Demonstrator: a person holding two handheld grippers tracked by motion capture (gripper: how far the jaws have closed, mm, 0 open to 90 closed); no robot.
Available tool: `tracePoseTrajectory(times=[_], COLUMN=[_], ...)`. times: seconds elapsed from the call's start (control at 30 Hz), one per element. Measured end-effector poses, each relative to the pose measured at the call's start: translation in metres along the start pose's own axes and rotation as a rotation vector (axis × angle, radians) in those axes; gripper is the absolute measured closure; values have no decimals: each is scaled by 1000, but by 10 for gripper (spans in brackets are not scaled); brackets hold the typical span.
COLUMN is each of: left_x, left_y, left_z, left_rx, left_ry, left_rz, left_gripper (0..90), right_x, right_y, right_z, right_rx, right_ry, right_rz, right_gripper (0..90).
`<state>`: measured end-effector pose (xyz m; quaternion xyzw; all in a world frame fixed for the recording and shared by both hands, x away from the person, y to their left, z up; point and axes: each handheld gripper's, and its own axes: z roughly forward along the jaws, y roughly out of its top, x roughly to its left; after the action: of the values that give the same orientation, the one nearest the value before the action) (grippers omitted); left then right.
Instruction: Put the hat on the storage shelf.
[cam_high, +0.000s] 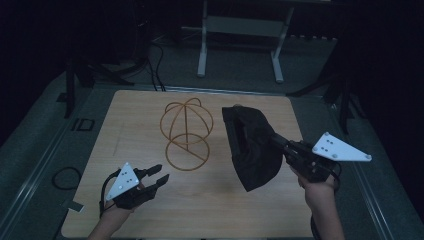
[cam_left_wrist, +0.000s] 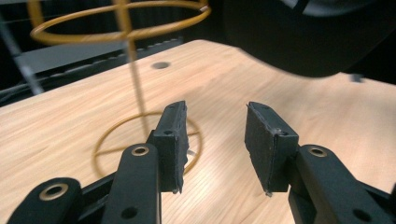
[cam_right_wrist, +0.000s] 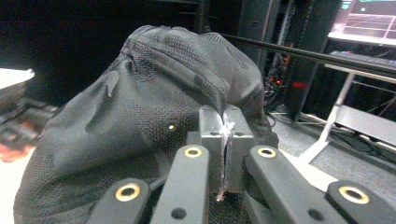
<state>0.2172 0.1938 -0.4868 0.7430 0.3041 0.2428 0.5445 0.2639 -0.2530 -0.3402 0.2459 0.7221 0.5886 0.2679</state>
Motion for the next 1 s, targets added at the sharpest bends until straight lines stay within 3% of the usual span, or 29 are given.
tracePoseTrajectory(times=[0.03, 0.07, 0.2, 0.23, 0.27, 0.3, 0.33, 0.47, 0.6, 0.7, 0.87, 1.0], left_x=[1, 3, 0, -1, -1, 0, 1, 5, 8, 8, 11, 13], left_y=[-11, -17, -26, -28, -30, -31, -36, -44, -51, -51, -54, -56], left_z=[-4, -6, -8, -7, -6, -5, -7, -9, -15, -16, -17, -17], left_rx=[-1, -6, -22, -22, -16, -9, -10, 5, 1, 6, 0, -3], left_ry=[34, 47, 87, 108, 107, 111, 123, 162, 190, 200, 210, 206], left_rz=[-14, -34, -71, -74, -95, -109, -130, -152, -162, -149, -160, -171], left_gripper=[592, 544, 441, 348, 118, 118, 13, 14, 14, 14, 14, 14], right_x=[0, -5, -7, -7, -8, -8, -7, -3, 8, 14, 31, 36], right_y=[0, 11, 23, 26, 34, 34, 40, 49, 57, 58, 55, 51], right_z=[0, 14, 29, 33, 44, 44, 54, 72, 101, 114, 141, 158], right_rx=[0, -9, -12, -11, -8, -8, 0, 20, 58, 79, 147, 184], right_ry=[0, -16, -35, -38, -41, -41, -42, -38, 2, 12, 53, 78], right_rz=[0, -6, -21, -28, -35, -35, -39, -58, -60, -65, -91, -89], right_gripper=[888, 888, 888, 888, 888, 888, 888, 888, 888, 888, 887, 887])
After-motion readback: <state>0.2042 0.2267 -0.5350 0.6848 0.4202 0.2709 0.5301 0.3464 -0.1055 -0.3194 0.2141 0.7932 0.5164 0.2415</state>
